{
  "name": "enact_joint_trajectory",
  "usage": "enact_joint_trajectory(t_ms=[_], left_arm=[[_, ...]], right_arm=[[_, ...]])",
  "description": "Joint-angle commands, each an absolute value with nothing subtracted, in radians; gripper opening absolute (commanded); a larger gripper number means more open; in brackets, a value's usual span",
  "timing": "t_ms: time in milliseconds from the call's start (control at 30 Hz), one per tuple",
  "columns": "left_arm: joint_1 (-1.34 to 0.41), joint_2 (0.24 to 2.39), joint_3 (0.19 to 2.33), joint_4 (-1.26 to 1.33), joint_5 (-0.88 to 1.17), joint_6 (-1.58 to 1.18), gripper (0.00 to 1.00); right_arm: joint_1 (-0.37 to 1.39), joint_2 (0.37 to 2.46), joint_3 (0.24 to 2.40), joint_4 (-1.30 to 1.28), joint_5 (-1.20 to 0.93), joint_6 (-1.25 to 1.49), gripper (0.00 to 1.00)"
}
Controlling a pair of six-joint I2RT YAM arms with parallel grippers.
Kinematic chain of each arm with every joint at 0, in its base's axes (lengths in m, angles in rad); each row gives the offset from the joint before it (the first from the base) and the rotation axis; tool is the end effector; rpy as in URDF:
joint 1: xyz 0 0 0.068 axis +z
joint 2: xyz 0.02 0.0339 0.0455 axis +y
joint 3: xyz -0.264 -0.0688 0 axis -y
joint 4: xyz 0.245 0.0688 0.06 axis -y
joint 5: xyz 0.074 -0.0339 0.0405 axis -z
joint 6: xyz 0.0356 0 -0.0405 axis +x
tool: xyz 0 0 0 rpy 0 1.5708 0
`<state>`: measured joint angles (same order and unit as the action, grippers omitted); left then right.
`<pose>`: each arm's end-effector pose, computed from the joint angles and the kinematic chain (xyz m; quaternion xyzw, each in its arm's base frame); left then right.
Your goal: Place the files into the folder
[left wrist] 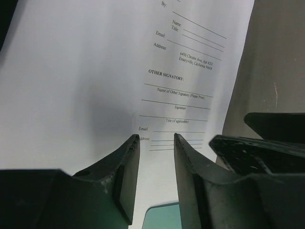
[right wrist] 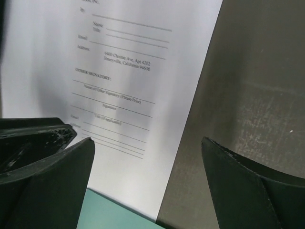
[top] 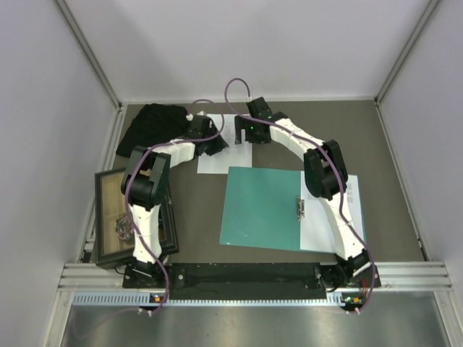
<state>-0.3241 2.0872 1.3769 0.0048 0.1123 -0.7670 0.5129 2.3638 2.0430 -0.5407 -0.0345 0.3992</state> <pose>0.4334 -0.1498 0.1579 -0.1761 0.8895 -0.2608 0.3314 0.4620 0.2616 0.1953 -0.0593 0.9358 0.1674 0.3046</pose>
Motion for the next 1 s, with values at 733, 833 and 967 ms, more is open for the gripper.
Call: enact_joint_trajectory(t_ms=[733,833,967], left_arm=[[-0.314,2.148,1.370,0.018,0.124,-0.810,0.38],[-0.311,2.152,1.374,0.015,0.130,-0.805,0.38],[-0.310,2.152,1.368,0.012,0.132,-0.801,0.38]], right_arm=[[0.531,2.442,2.037,-0.397,-0.218,0.554,0.90],[0.509,2.418,1.982,-0.324,-0.294,0.612,0.90],[0.479,2.359,1.864,-0.180,-0.380,0.702,0.91]])
